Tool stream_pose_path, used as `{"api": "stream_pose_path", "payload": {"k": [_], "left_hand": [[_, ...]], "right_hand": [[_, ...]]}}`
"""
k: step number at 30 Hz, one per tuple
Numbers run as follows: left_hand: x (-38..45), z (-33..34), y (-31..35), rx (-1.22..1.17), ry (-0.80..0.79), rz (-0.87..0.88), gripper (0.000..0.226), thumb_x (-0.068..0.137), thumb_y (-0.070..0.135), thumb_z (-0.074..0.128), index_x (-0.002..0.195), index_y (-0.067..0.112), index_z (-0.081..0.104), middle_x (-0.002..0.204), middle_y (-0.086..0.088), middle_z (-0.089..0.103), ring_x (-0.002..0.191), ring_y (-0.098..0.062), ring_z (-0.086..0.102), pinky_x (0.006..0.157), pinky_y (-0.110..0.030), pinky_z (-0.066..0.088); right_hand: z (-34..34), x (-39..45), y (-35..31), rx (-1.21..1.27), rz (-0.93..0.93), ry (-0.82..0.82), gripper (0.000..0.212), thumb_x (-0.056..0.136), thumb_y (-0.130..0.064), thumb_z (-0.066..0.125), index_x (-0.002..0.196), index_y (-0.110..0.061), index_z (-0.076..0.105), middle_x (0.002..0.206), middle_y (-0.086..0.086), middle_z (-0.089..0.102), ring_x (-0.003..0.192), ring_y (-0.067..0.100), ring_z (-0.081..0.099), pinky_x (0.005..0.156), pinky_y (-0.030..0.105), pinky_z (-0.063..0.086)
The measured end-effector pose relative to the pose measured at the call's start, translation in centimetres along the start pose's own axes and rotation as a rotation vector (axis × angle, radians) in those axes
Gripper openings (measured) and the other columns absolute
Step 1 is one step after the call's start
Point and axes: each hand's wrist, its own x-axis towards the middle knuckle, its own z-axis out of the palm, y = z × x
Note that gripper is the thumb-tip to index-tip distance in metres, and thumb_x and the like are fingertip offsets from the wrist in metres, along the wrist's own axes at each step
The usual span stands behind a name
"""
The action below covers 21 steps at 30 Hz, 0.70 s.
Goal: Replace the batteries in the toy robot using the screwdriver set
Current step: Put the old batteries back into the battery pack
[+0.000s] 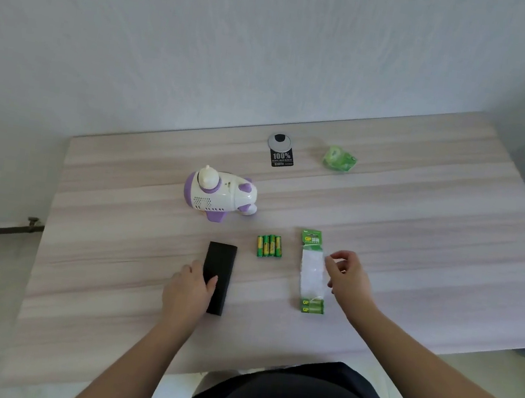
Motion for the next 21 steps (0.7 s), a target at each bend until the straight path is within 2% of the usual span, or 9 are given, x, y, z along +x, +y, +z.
{"api": "stream_pose_path", "payload": {"k": [3, 6, 8, 10, 12, 14, 16, 18, 21], "left_hand": [[0.4, -0.9, 2.5, -0.082, 0.029, 0.035, 0.021, 0.084, 0.028, 0.067, 0.086, 0.009, 0.057, 0.08, -0.01, 0.059, 0.072, -0.034, 0.058, 0.056, -0.038, 0.045], [0.4, -1.6, 6.0, -0.268, -0.056, 0.134, 0.015, 0.091, 0.026, 0.054, 0.081, 0.014, 0.052, 0.075, -0.006, 0.056, 0.072, -0.031, 0.057, 0.059, -0.039, 0.042], [-0.1, -1.8, 8.8, -0.376, -0.19, 0.202, 0.015, 0.096, 0.03, 0.046, 0.092, 0.019, 0.055, 0.073, -0.003, 0.059, 0.074, -0.029, 0.06, 0.062, -0.037, 0.044], [-0.5, -1.9, 11.6, -0.497, -0.334, 0.211, 0.022, 0.098, 0.031, 0.046, 0.113, 0.023, 0.059, 0.075, 0.003, 0.06, 0.082, -0.025, 0.062, 0.069, -0.032, 0.045], [-0.7, -1.6, 14.0, -0.608, -0.427, 0.18, 0.029, 0.097, 0.028, 0.049, 0.123, 0.018, 0.058, 0.08, 0.006, 0.058, 0.089, -0.021, 0.061, 0.078, -0.029, 0.046], [-0.6, -1.1, 15.7, -0.702, -0.495, 0.089, 0.033, 0.097, 0.027, 0.052, 0.128, 0.014, 0.056, 0.095, 0.004, 0.059, 0.094, -0.018, 0.06, 0.085, -0.028, 0.047], [-0.5, -0.4, 16.8, -0.773, -0.542, -0.024, 0.037, 0.095, 0.027, 0.056, 0.13, 0.013, 0.053, 0.103, 0.001, 0.06, 0.097, -0.018, 0.06, 0.09, -0.031, 0.05], [-0.4, 0.0, 17.3, -0.839, -0.571, -0.121, 0.04, 0.093, 0.028, 0.06, 0.129, 0.014, 0.051, 0.105, -0.001, 0.061, 0.097, -0.022, 0.063, 0.09, -0.04, 0.054], [-0.2, 0.3, 17.3, -0.91, -0.579, -0.195, 0.048, 0.09, 0.026, 0.064, 0.132, 0.018, 0.044, 0.104, -0.002, 0.06, 0.097, -0.022, 0.064, 0.087, -0.043, 0.056]], "right_hand": [[-0.6, 1.1, 1.2, -0.018, 0.084, -0.014, 0.015, 0.096, -0.029, 0.051, 0.109, -0.02, 0.053, 0.089, -0.003, 0.061, 0.075, 0.017, 0.065, 0.077, 0.045, 0.056], [-0.6, 1.9, 2.5, -0.02, 0.166, -0.078, 0.019, 0.098, -0.028, 0.048, 0.114, -0.021, 0.054, 0.097, -0.001, 0.063, 0.081, 0.019, 0.066, 0.077, 0.041, 0.055], [-0.4, 2.3, 3.2, -0.003, 0.195, -0.114, 0.023, 0.097, -0.028, 0.048, 0.116, -0.02, 0.057, 0.099, 0.002, 0.065, 0.084, 0.022, 0.065, 0.076, 0.039, 0.054], [-0.3, 2.6, 3.5, 0.013, 0.21, -0.137, 0.023, 0.096, -0.025, 0.05, 0.115, -0.019, 0.06, 0.096, 0.003, 0.068, 0.083, 0.023, 0.065, 0.075, 0.038, 0.055], [-0.5, 2.8, 3.5, 0.046, 0.226, -0.143, 0.02, 0.095, -0.018, 0.051, 0.112, -0.017, 0.062, 0.092, 0.004, 0.07, 0.079, 0.022, 0.066, 0.075, 0.037, 0.055], [-0.7, 2.9, 3.2, 0.066, 0.235, -0.17, 0.02, 0.094, -0.011, 0.051, 0.109, -0.013, 0.064, 0.09, 0.009, 0.072, 0.075, 0.022, 0.066, 0.072, 0.035, 0.055], [-0.8, 2.9, 3.1, 0.059, 0.211, -0.205, 0.021, 0.092, -0.006, 0.051, 0.107, -0.009, 0.065, 0.09, 0.012, 0.072, 0.074, 0.023, 0.067, 0.071, 0.034, 0.055], [-0.9, 2.9, 3.3, 0.037, 0.179, -0.22, 0.019, 0.091, -0.007, 0.054, 0.106, -0.01, 0.065, 0.089, 0.011, 0.072, 0.075, 0.022, 0.067, 0.073, 0.034, 0.056], [-0.9, 2.8, 3.7, 0.032, 0.164, -0.223, 0.018, 0.089, -0.011, 0.061, 0.107, -0.009, 0.064, 0.087, 0.009, 0.071, 0.072, 0.019, 0.066, 0.073, 0.033, 0.057]]}}
